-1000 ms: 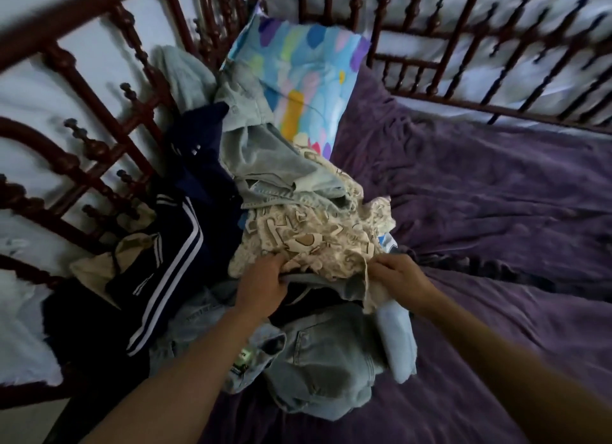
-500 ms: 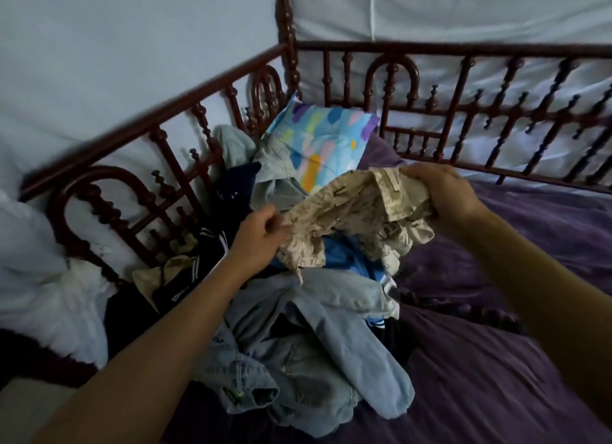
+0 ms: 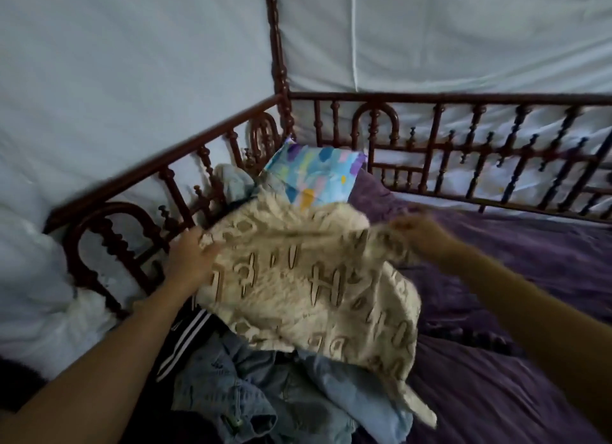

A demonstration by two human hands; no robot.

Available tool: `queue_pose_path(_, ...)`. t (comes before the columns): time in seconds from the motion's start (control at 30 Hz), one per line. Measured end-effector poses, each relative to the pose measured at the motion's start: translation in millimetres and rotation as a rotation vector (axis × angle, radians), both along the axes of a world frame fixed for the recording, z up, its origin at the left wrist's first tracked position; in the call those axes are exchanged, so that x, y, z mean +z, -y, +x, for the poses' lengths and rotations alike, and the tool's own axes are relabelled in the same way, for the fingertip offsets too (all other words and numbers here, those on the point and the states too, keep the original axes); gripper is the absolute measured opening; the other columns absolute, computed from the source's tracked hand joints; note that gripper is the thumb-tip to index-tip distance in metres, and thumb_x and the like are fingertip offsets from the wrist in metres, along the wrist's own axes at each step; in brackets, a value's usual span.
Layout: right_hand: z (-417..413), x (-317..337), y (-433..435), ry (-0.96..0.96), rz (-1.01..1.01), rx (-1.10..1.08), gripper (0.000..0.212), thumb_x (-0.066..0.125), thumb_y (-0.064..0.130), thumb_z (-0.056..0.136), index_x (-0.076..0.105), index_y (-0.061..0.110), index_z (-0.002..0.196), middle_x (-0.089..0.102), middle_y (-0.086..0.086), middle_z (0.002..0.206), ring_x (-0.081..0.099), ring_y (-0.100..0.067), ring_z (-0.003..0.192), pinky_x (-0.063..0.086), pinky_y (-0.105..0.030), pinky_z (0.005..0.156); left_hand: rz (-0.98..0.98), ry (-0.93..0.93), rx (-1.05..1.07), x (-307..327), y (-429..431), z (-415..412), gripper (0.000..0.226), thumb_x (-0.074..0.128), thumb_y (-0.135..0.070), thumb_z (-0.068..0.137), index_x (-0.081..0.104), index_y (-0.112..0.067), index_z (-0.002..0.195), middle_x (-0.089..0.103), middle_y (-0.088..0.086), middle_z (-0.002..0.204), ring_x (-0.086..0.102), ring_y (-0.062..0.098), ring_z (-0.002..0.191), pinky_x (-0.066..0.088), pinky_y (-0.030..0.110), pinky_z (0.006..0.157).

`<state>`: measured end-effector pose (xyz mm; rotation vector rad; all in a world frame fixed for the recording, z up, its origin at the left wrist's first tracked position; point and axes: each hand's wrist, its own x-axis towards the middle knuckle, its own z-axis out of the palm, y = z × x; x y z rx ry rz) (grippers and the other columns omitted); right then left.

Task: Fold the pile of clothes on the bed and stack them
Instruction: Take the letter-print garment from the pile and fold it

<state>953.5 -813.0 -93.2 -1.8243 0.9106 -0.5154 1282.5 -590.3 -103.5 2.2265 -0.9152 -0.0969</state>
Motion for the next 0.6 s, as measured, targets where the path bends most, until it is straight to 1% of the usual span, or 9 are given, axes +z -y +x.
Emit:
queue_pose_path(0.07,8.2,-50.7,-25.7,-0.114,0.079,0.034,0.016,0.061,0.004,0.091,0.068,0.008,0.077,0.057,-0.003,0.064,0.047,-0.007,0.053,0.041,-0.023,0.052,0.209,-0.046,0.008,-49.1,-18.0,6.9,0.028,0.062,-0.029,0.090,0.046,-0.011,0.074,0.058,0.010,0.078,0.056,0.028,0.073,0.046,0.039,0.067)
queue_pose_path(0.17,17.2,-124.9,-60.6,-0.242,0.133,0.029,0.010,0.066,0.001,0.087,0.068,-0.009,0.087,0.059,-0.010,0.074,0.050,-0.009,0.062,0.042,-0.024,0.062,0.451,-0.158,0.002,-115.2,-45.5,14.5,0.032,0.064,-0.029,0.088,0.044,-0.014,0.069,0.051,0.004,0.072,0.052,0.021,0.068,0.042,0.032,0.062)
queue_pose_path(0.23,18.3,-162.1,-84.4,-0.381,0.094,0.095,0.006,0.067,0.001,0.083,0.070,-0.004,0.083,0.062,-0.004,0.073,0.053,-0.008,0.066,0.041,-0.019,0.064,0.601,-0.257,-0.027,-147.0,-60.9,16.4,0.027,0.064,-0.026,0.086,0.045,-0.016,0.071,0.052,0.003,0.075,0.050,0.016,0.067,0.038,0.029,0.058)
queue_pose_path(0.3,19.2,-191.8,-109.7,-0.553,0.091,0.297,0.010,0.066,0.002,0.079,0.073,0.003,0.086,0.068,-0.002,0.078,0.057,-0.008,0.073,0.042,-0.015,0.065,0.695,-0.284,-0.083,-169.9,-70.8,20.0,0.026,0.062,-0.019,0.083,0.042,-0.015,0.067,0.048,0.002,0.071,0.045,0.014,0.060,0.033,0.027,0.054)
queue_pose_path(0.37,19.2,-217.6,-132.6,-0.705,0.192,0.469,0.021,0.065,0.008,0.079,0.075,0.006,0.098,0.073,-0.008,0.093,0.059,-0.010,0.079,0.046,-0.019,0.072,0.712,-0.279,-0.092,-181.9,-72.2,23.9,0.020,0.063,-0.023,0.080,0.047,-0.014,0.075,0.053,0.001,0.077,0.051,0.016,0.067,0.040,0.028,0.060)
queue_pose_path(0.4,19.9,-225.1,-141.5,-0.739,0.270,0.472,0.022,0.065,0.011,0.080,0.075,0.006,0.099,0.073,-0.009,0.093,0.059,-0.009,0.075,0.047,-0.021,0.071,0.689,-0.274,-0.091,-185.2,-69.1,23.6,0.021,0.065,-0.030,0.078,0.051,-0.015,0.083,0.057,0.002,0.084,0.056,0.018,0.073,0.045,0.031,0.065)
queue_pose_path(0.5,29.9,-234.2,-155.5,-0.452,0.448,0.097,0.010,0.070,-0.002,0.075,0.076,0.003,0.081,0.069,-0.005,0.069,0.055,-0.008,0.057,0.047,-0.022,0.059,0.587,-0.212,-0.154,-196.8,-47.1,11.3,0.047,0.066,-0.043,0.075,0.053,-0.023,0.115,0.055,0.004,0.111,0.058,0.024,0.097,0.052,0.039,0.080)
queue_pose_path(0.57,36.1,-233.5,-156.4,-0.299,0.475,-0.179,0.020,0.071,-0.011,0.074,0.075,0.007,0.081,0.071,-0.003,0.071,0.059,-0.009,0.059,0.049,-0.022,0.059,0.549,-0.187,-0.282,-205.8,-30.6,-3.9,0.074,0.070,-0.045,0.073,0.040,-0.025,0.138,0.046,0.005,0.132,0.051,0.026,0.116,0.047,0.041,0.092)
queue_pose_path(0.6,37.8,-231.5,-157.6,-0.263,0.495,-0.199,0.023,0.070,-0.013,0.073,0.074,0.007,0.083,0.072,-0.005,0.076,0.061,-0.011,0.062,0.050,-0.024,0.061,0.573,-0.203,-0.360,-209.9,-23.9,-11.1,0.085,0.071,-0.046,0.073,0.030,-0.027,0.145,0.043,0.003,0.138,0.047,0.027,0.122,0.044,0.041,0.096)
